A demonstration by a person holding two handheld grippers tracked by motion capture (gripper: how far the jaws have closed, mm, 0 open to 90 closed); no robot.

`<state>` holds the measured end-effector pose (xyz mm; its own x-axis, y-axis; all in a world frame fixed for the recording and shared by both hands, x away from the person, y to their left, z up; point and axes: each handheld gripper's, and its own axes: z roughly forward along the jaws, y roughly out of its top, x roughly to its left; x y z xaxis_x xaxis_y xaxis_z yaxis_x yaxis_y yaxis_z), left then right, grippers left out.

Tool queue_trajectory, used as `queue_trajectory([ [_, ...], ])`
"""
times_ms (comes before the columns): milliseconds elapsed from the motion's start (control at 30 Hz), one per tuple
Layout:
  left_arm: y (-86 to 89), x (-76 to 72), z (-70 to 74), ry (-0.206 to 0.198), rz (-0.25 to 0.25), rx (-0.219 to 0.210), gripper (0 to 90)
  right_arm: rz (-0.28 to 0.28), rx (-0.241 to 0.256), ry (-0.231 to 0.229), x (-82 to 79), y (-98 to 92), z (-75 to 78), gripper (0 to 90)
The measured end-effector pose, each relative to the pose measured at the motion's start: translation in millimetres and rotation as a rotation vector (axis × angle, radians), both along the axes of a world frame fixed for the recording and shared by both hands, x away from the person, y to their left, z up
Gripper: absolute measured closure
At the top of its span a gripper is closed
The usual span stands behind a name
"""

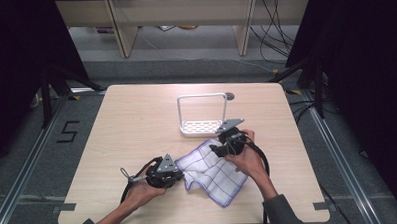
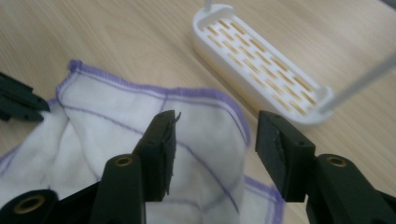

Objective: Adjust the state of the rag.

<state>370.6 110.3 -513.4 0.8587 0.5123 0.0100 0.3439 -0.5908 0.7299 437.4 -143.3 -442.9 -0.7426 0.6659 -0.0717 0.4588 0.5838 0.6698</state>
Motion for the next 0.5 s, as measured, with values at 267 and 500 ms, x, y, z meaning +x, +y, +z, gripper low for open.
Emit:
queue_trajectory([
  [267, 5.8, -2.6, 3.7, -0.017, -0.019, -0.014, 87.0, 0.111, -0.071, 0.154, 23.9, 16.0, -20.5, 82.4],
  [500, 17.1, -13.7, 11.3, -0.037, -0.025, -0.063, 87.5, 0.061, -0.041, 0.042, -7.4, -7.9, 10.3, 86.1],
])
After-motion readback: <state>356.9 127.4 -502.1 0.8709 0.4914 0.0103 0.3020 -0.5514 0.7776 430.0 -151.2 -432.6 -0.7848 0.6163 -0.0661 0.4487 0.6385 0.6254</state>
